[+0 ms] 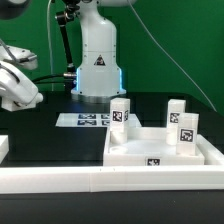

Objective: Assemble square table

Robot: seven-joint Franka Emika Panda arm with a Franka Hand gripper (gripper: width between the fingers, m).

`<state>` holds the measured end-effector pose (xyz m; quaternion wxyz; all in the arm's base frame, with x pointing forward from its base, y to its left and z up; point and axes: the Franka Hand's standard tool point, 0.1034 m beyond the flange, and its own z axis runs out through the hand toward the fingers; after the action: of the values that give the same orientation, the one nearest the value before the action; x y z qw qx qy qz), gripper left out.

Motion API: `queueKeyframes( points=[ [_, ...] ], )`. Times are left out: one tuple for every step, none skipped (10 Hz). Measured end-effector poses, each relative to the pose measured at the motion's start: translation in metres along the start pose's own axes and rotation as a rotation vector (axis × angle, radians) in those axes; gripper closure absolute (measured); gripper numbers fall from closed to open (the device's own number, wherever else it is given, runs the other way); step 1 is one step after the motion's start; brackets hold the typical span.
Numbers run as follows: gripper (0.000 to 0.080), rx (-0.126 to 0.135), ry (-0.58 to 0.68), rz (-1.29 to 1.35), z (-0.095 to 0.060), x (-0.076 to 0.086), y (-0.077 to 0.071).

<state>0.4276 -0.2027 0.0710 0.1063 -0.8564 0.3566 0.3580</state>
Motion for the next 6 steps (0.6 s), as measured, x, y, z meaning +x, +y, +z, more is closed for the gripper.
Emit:
queueKeyframes(
  points=[
    [0.0509,0.001,0.079,-0.003,-0.007,0.004,-0.01],
    [0.0509,0.011,0.15,-0.02,-0.013,-0.006,-0.025],
    [0.0509,0.018,0.173,-0.02,-0.012,-0.016,-0.034],
    [0.0509,0.019,0.254,-0.028,-0.016,-0.013,-0.042],
    [0.0509,0.018,0.334,-0.043,-0.016,-0.01,-0.047],
    [0.0509,0.022,0.37,-0.047,-0.014,-0.011,-0.048]
  ],
)
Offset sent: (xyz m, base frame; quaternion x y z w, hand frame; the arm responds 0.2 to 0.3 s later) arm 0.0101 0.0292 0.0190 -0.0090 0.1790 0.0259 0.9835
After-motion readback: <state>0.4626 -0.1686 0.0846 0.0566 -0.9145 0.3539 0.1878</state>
